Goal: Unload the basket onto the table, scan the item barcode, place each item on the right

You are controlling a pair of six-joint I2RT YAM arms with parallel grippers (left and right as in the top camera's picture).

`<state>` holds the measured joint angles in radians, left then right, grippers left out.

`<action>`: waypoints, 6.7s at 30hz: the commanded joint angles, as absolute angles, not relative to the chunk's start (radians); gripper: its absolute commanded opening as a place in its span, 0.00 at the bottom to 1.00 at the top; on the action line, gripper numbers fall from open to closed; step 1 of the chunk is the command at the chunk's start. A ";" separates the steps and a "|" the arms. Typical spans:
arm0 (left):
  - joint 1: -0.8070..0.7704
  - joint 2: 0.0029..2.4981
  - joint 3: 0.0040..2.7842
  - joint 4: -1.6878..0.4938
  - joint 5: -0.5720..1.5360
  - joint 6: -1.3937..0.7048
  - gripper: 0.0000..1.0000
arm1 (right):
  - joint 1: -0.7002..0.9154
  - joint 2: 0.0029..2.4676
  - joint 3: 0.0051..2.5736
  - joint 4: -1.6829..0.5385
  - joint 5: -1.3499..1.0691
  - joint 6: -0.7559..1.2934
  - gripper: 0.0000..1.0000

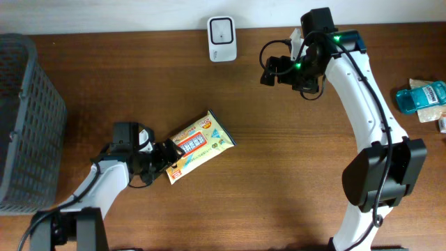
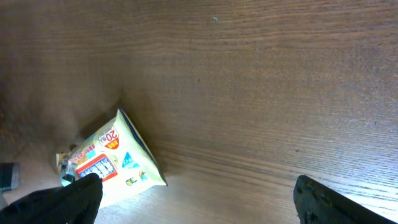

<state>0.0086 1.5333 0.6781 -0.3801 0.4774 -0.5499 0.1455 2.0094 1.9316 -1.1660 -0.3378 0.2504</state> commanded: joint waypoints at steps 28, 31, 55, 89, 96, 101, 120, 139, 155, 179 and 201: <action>0.011 1.487 1.125 -0.609 0.015 -0.355 0.00 | 0.169 2.084 1.731 -1.047 -0.376 0.213 0.35; 0.010 1.457 1.264 -0.696 -0.202 -0.290 0.00 | 0.169 2.084 1.731 -1.048 -0.365 0.213 0.35; -0.342 1.723 1.390 -0.896 -0.765 0.064 0.00 | 0.169 2.084 1.731 -1.062 -0.358 0.213 0.36; -0.010 1.732 1.508 -0.987 -0.137 -0.201 0.63 | 0.471 2.202 1.804 -0.785 -0.657 0.474 0.04; -0.008 1.732 1.508 -0.987 -0.139 -0.201 0.66 | 0.575 2.268 1.800 -0.791 -0.451 0.603 0.04; -0.008 1.732 1.508 -0.987 -0.138 -0.201 0.68 | 0.579 2.301 1.748 -0.802 -0.376 0.630 0.04; -0.008 1.735 1.508 -0.989 -0.089 -0.201 0.76 | 0.310 2.312 1.812 -1.034 -0.118 0.412 0.04; -0.154 1.790 1.506 -0.910 0.288 -0.243 0.00 | 0.275 2.312 1.987 -1.347 -0.289 0.199 0.04; -0.159 1.818 1.506 -0.905 0.292 -0.254 0.00 | 0.345 2.312 1.766 -1.106 -0.498 0.326 0.04; -0.246 2.035 1.506 -0.767 0.442 -0.276 0.00 | 0.375 2.297 1.966 -1.159 -0.453 0.291 0.04; -0.226 2.004 1.527 -0.849 0.088 -0.329 0.00 | 0.253 2.297 1.962 -1.122 -0.250 0.275 0.04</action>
<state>-0.2352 2.0918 1.5242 -0.8486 0.1616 -0.3157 0.2806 2.2890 1.8481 -1.0760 -0.3161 0.3099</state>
